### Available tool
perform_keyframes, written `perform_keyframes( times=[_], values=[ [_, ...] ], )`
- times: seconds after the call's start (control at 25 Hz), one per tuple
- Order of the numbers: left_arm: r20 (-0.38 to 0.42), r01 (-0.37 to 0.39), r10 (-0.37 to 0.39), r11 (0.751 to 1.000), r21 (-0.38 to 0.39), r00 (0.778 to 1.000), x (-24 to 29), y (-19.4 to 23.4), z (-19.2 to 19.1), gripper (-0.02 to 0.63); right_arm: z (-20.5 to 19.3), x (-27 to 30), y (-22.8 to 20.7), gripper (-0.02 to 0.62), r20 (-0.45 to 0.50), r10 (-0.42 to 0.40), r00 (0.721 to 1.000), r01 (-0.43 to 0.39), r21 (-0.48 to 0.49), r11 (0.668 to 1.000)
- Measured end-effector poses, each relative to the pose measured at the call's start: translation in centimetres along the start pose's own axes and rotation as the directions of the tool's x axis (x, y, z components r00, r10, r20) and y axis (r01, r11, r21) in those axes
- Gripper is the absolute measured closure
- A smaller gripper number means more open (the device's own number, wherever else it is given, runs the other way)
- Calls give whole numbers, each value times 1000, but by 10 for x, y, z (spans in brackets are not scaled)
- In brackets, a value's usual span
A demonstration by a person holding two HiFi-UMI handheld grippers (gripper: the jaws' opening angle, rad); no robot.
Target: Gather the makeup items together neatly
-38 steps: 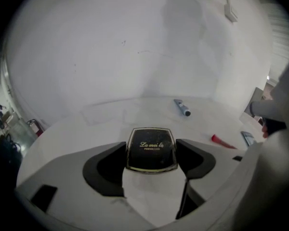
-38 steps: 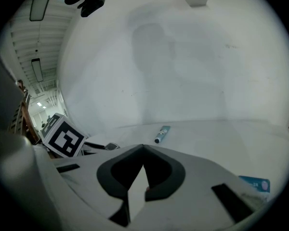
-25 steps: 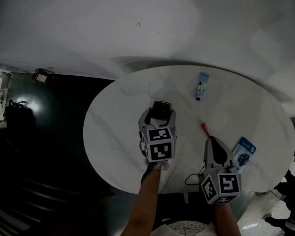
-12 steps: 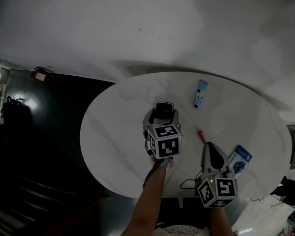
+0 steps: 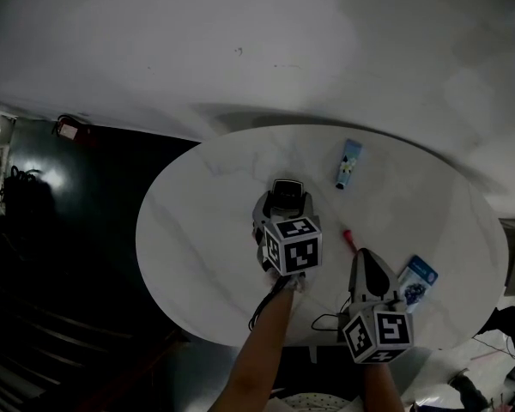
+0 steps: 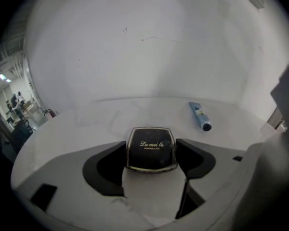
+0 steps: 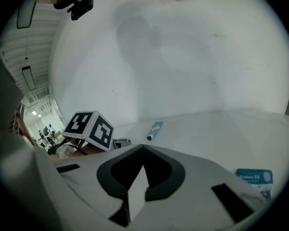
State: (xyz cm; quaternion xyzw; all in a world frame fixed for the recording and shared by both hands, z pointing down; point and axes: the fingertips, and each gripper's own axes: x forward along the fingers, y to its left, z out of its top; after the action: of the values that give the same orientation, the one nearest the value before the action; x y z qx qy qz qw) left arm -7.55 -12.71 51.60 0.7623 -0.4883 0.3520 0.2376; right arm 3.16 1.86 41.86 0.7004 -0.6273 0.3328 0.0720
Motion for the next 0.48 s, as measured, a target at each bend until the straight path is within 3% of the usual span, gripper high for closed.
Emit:
perform_keyframes(
  times=[0.48],
  values=[
    [45,-9,9,1000,3,999,2,0,-2,255,2,1,-5,591,4,-7,1000,7,14,1000]
  ],
)
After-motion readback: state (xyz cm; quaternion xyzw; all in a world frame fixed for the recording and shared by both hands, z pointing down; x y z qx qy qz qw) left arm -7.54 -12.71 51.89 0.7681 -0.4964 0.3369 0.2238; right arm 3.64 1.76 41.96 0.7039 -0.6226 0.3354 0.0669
